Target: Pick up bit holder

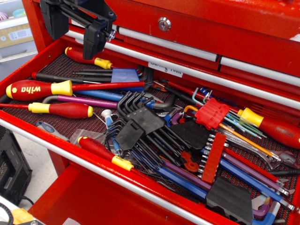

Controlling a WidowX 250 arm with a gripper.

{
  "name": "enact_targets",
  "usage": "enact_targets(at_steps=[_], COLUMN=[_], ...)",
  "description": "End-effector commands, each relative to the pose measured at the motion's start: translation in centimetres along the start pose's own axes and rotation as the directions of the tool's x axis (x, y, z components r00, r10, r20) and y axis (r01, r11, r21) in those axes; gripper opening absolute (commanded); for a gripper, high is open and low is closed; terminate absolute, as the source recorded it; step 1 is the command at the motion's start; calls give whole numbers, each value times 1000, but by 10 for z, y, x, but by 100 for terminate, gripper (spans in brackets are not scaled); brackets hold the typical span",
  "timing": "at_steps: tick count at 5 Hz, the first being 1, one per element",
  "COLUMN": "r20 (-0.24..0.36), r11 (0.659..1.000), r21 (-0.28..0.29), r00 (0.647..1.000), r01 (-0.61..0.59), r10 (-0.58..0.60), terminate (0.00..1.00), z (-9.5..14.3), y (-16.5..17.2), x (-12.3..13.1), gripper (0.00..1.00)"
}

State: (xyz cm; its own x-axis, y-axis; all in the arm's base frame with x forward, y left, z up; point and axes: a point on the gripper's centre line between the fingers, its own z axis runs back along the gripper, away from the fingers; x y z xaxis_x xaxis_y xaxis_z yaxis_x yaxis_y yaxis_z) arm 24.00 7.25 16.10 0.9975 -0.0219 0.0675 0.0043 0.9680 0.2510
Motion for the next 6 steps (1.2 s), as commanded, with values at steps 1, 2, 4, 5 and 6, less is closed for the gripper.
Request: enact_targets(at_steps=[1,2,4,5,6], r20=[0,-38,-13,50,121], r11=[1000,999,996,998,987], r21=[0,20,77,1,-63], r00=[1000,999,999,997,981], r01=[0,26,45,-57,-144], r10=[0,-25,-44,57,151], terminate=[0,0,0,0,0], z=[0,14,8,-9,-26], y=[0,-39,-135,-171,-198], x=[0,14,47,53,64], gripper=[100,100,100,100,100])
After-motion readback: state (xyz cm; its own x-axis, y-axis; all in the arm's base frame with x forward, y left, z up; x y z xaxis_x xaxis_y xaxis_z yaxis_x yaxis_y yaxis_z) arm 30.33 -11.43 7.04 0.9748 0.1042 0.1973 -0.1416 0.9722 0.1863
